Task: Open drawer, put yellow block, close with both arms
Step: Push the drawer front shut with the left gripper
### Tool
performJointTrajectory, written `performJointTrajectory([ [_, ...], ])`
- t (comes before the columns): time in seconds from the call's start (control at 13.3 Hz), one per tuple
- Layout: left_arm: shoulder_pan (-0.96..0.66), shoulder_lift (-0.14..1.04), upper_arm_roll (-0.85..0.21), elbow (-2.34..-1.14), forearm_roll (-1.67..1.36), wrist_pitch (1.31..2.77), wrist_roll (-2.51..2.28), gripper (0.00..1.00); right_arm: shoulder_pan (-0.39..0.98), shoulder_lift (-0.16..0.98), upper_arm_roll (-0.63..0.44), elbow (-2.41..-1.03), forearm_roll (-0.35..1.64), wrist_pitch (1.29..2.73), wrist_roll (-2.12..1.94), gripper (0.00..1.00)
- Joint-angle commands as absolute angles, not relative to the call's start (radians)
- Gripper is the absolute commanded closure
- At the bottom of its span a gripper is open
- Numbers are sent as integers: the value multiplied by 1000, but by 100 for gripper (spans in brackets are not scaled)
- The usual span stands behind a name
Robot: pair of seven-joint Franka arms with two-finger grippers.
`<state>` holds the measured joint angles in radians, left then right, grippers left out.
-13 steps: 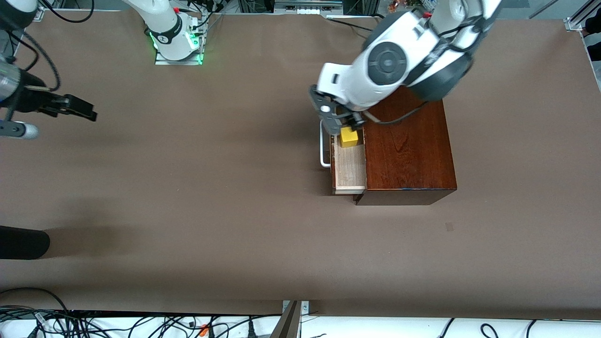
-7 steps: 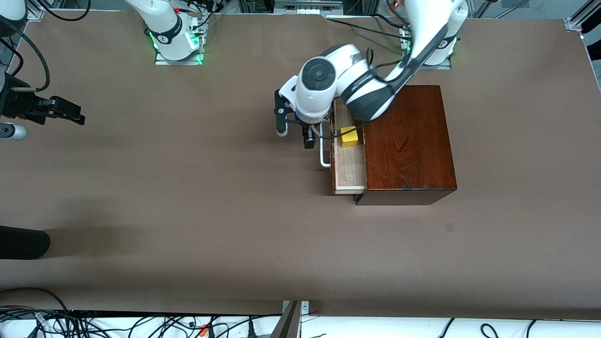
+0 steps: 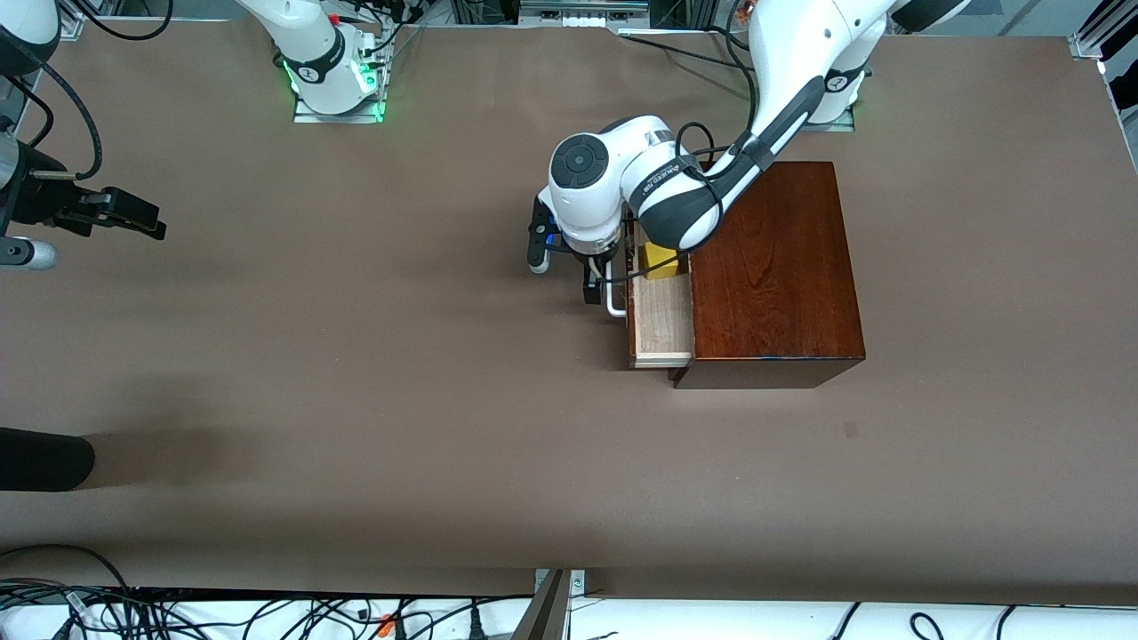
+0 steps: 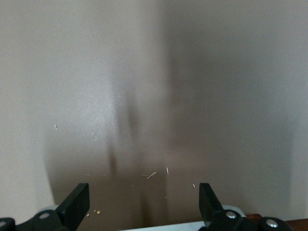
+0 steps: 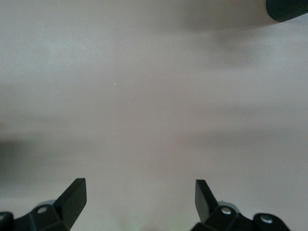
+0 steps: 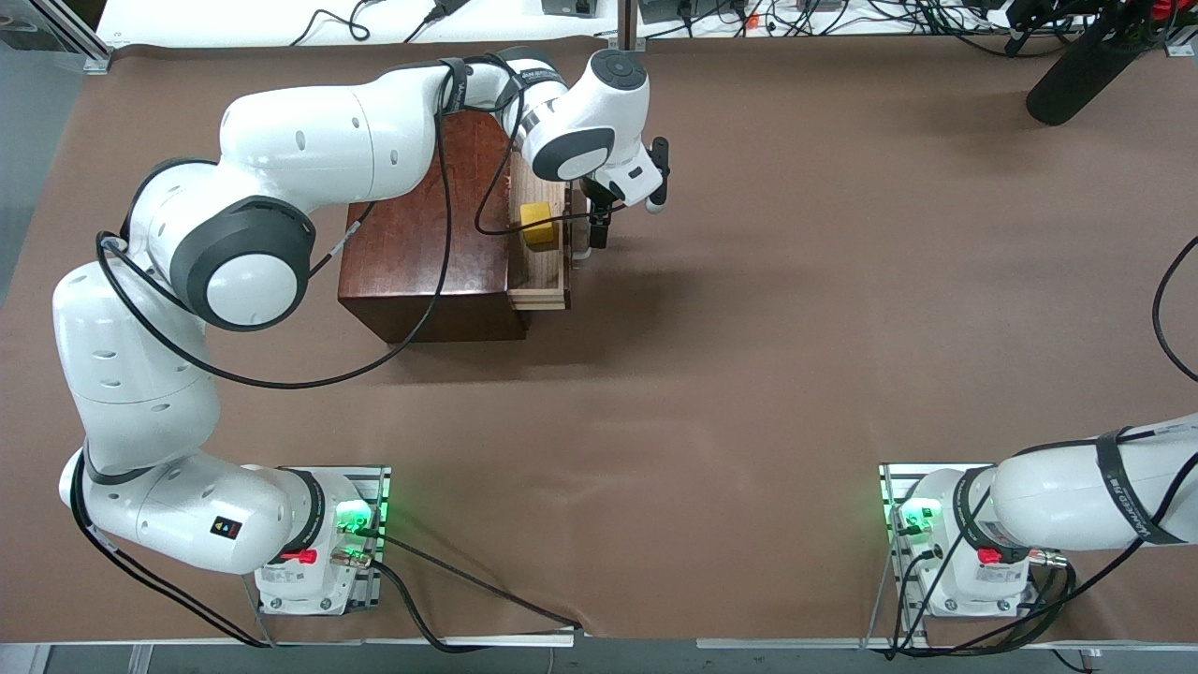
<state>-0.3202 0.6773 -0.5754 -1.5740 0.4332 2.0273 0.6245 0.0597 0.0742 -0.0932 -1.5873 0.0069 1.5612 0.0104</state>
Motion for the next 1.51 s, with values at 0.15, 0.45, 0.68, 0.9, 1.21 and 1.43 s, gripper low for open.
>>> performJointTrajectory([
  [0.15, -282, 663, -557, -1565, 460, 1942, 713, 0, 46, 52, -77, -1597, -5, 1560, 41, 0],
  [0.45, -256, 646, -558, -1559, 459, 1868, 716, 0, 46, 54, -77, -1592, -2, 1560, 43, 0],
  [0.68, -232, 643, -560, -1559, 459, 1856, 718, 0, 46, 54, -77, -1582, 2, 1560, 43, 0],
  [0.9, -224, 643, -560, -1559, 459, 1847, 718, 0, 46, 57, -78, -1580, 3, 1560, 44, 0],
  [1.21, -218, 643, -558, -1563, 459, 1842, 716, 0, 46, 61, -78, -1578, 3, 1560, 44, 0],
  [1.43, -216, 643, -557, -1563, 460, 1842, 716, 0, 46, 61, -78, -1578, 3, 1560, 43, 0],
])
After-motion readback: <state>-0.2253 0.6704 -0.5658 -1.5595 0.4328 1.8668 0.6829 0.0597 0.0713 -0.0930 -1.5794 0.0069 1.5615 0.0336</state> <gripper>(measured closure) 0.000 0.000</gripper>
